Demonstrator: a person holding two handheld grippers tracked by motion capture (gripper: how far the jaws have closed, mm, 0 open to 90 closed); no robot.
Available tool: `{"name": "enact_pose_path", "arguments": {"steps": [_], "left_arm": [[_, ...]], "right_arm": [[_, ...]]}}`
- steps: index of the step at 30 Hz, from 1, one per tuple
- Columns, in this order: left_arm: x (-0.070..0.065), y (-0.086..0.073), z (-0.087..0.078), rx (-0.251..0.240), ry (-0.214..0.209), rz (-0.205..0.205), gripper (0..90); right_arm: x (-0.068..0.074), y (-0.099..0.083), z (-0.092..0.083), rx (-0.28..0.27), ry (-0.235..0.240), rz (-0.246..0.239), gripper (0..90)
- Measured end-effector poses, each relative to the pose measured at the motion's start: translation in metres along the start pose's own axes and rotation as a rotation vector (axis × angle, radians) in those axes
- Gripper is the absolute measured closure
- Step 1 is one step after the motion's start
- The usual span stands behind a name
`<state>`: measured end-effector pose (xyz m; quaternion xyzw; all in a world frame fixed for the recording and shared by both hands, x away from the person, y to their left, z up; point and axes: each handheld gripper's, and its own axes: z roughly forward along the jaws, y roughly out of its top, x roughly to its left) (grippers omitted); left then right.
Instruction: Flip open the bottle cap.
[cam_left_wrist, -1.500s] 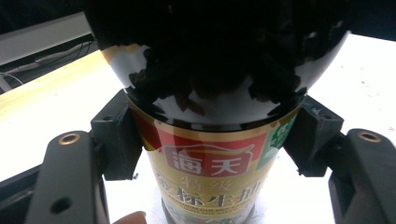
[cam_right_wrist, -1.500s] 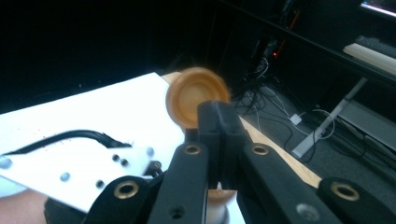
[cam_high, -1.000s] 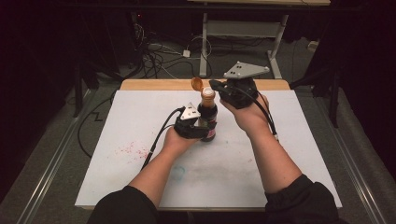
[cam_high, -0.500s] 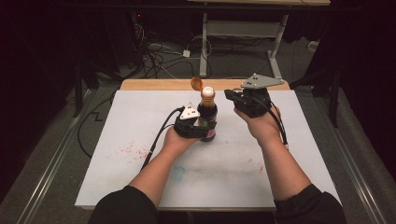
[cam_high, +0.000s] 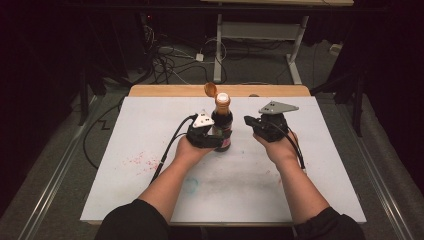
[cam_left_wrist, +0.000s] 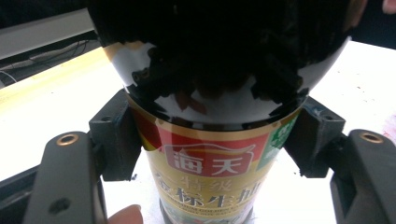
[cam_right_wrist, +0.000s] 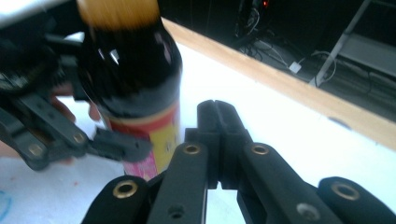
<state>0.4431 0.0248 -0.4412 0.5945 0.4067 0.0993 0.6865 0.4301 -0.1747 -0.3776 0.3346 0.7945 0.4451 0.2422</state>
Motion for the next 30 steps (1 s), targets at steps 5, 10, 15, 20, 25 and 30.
{"name": "enact_pose_path", "arguments": {"steps": [5, 10, 15, 20, 25, 30], "left_arm": [[0.0, 0.0, 0.0, -0.001, 0.004, -0.001, 27.9], [0.0, -0.001, -0.001, -0.007, 0.002, -0.006, 27.6], [0.004, -0.005, -0.001, 0.042, 0.016, -0.019, 23.7], [0.013, -0.013, -0.004, 0.081, 0.029, -0.056, 18.2], [0.021, -0.022, -0.014, 0.114, 0.047, -0.077, 14.3], [0.026, -0.028, -0.027, 0.153, 0.063, -0.089, 10.1]], "right_arm": [[0.0, -0.023, 0.009, 0.038, 0.003, 0.023, 90.0], [-0.002, -0.046, 0.015, 0.073, 0.009, 0.04, 89.7], [-0.004, -0.069, 0.019, 0.106, 0.026, 0.07, 80.3], [-0.004, -0.085, 0.019, 0.113, 0.023, 0.094, 61.8], [-0.004, -0.095, 0.017, 0.11, 0.022, 0.098, 45.5], [-0.006, -0.104, 0.011, 0.108, 0.006, 0.113, 23.0]]}}
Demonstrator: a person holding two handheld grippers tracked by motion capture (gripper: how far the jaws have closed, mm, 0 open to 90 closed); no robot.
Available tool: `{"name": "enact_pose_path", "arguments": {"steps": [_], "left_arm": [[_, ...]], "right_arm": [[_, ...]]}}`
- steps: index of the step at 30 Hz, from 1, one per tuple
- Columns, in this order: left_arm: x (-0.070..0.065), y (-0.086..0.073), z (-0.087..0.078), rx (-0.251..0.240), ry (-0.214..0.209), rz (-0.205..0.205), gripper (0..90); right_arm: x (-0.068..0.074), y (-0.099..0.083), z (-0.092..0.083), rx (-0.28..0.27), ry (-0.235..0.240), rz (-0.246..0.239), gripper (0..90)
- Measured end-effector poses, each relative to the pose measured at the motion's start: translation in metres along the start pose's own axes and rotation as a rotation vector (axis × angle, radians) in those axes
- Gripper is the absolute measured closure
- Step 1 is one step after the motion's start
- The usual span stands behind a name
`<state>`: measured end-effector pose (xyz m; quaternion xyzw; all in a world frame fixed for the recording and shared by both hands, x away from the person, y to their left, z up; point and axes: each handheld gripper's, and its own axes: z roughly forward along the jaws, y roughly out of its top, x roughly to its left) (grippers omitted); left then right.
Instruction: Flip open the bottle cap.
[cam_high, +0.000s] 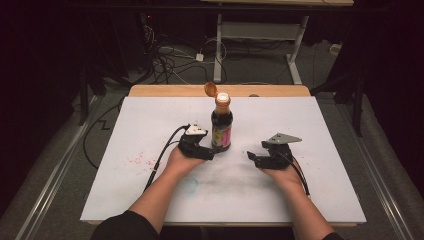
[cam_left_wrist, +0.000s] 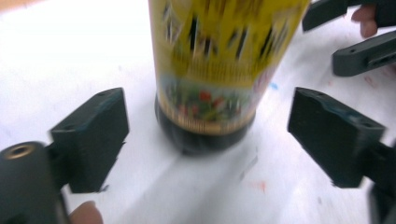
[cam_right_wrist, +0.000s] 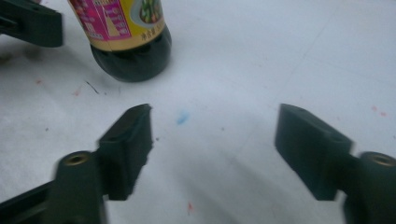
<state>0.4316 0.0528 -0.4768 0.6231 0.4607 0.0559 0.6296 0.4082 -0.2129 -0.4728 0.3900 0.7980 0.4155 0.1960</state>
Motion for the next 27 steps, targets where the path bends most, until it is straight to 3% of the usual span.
{"name": "enact_pose_path", "arguments": {"steps": [6, 15, 21, 24, 27], "left_arm": [[0.006, -0.008, -0.016, 0.031, 0.034, -0.017, 0.2], [0.015, -0.017, -0.055, 0.004, 0.076, -0.011, 0.0], [0.023, -0.023, -0.091, -0.036, 0.117, 0.008, 0.0], [0.028, -0.027, -0.111, -0.066, 0.134, -0.001, 0.0], [0.031, -0.03, -0.129, -0.059, 0.138, 0.012, 0.0]], "right_arm": [[-0.004, -0.01, -0.006, 0.02, -0.03, 0.02, 1.0], [-0.005, -0.027, -0.029, -0.005, -0.048, 0.034, 0.9], [-0.004, -0.039, -0.048, -0.023, -0.065, 0.033, 0.9], [-0.003, -0.045, -0.056, -0.036, -0.072, 0.034, 0.9], [-0.001, -0.05, -0.062, -0.036, -0.08, 0.019, 0.9]]}}
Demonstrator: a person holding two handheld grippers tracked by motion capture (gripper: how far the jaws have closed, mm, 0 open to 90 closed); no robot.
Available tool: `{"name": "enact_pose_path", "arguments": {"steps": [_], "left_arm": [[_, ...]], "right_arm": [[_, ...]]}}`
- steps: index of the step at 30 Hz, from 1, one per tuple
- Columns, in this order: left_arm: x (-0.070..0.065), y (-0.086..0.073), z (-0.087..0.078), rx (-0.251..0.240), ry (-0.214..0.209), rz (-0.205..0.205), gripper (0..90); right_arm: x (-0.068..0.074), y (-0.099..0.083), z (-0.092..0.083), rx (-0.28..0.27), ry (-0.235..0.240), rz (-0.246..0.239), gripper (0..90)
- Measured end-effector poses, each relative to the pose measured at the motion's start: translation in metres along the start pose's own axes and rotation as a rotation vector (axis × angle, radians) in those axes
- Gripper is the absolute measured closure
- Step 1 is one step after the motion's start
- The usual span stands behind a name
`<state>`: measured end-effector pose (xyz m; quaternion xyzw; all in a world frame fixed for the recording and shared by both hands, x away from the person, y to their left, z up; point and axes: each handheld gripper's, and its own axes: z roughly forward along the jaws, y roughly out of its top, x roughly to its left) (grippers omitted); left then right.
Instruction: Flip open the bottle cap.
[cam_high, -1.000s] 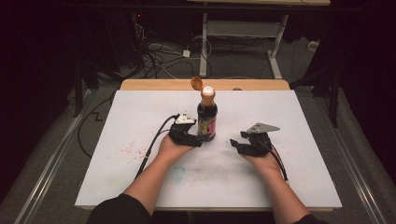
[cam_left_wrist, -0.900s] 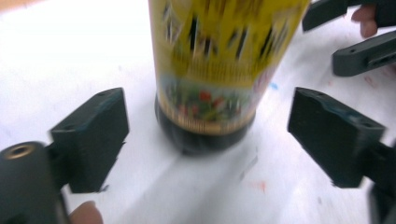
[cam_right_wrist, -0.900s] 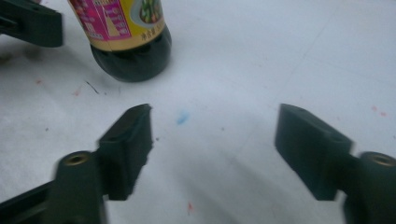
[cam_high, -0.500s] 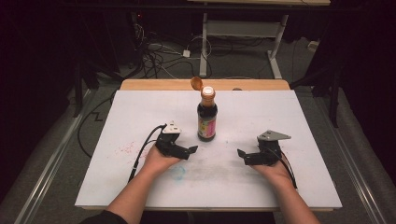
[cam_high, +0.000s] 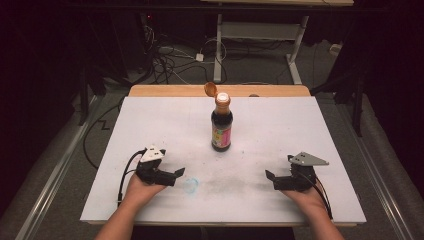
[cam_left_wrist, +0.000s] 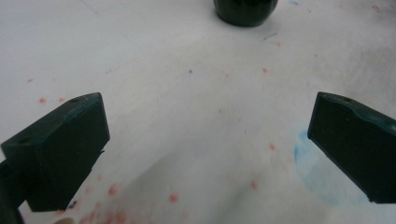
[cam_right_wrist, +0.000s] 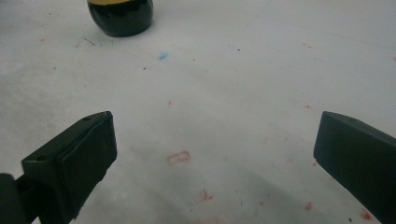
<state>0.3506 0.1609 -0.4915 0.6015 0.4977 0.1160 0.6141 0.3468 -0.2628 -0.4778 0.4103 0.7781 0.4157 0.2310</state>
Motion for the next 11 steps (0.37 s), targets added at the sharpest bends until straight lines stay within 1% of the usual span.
{"name": "enact_pose_path", "arguments": {"steps": [2, 3, 4, 5, 7, 8, 10, 11], "left_arm": [[0.004, -0.002, -0.01, -0.004, 0.017, 0.015, 0.0], [0.006, -0.003, -0.015, -0.004, 0.025, 0.013, 0.0], [0.008, -0.005, -0.018, -0.006, 0.04, 0.021, 0.0], [0.01, -0.005, -0.021, -0.016, 0.05, 0.021, 0.0], [0.014, -0.003, -0.027, -0.037, 0.053, -0.01, 0.0], [0.015, -0.002, -0.028, -0.046, 0.063, -0.012, 0.0], [0.018, -0.002, -0.03, -0.058, 0.068, -0.018, 0.0], [0.019, -0.002, -0.031, -0.06, 0.069, -0.022, 0.0]], "right_arm": [[0.001, -0.004, -0.003, 0.0, -0.006, -0.001, 0.9], [0.002, -0.005, -0.005, -0.01, -0.012, -0.006, 0.9], [0.003, -0.005, -0.007, -0.015, -0.018, -0.009, 0.9], [0.004, -0.005, -0.007, -0.016, -0.019, -0.005, 0.9], [0.005, -0.005, -0.006, -0.016, -0.024, -0.017, 0.9], [0.006, -0.005, -0.006, -0.016, -0.029, -0.021, 0.9], [0.006, -0.005, -0.006, -0.026, -0.023, -0.019, 0.8], [0.007, -0.005, -0.006, -0.021, -0.025, -0.019, 0.9]]}}
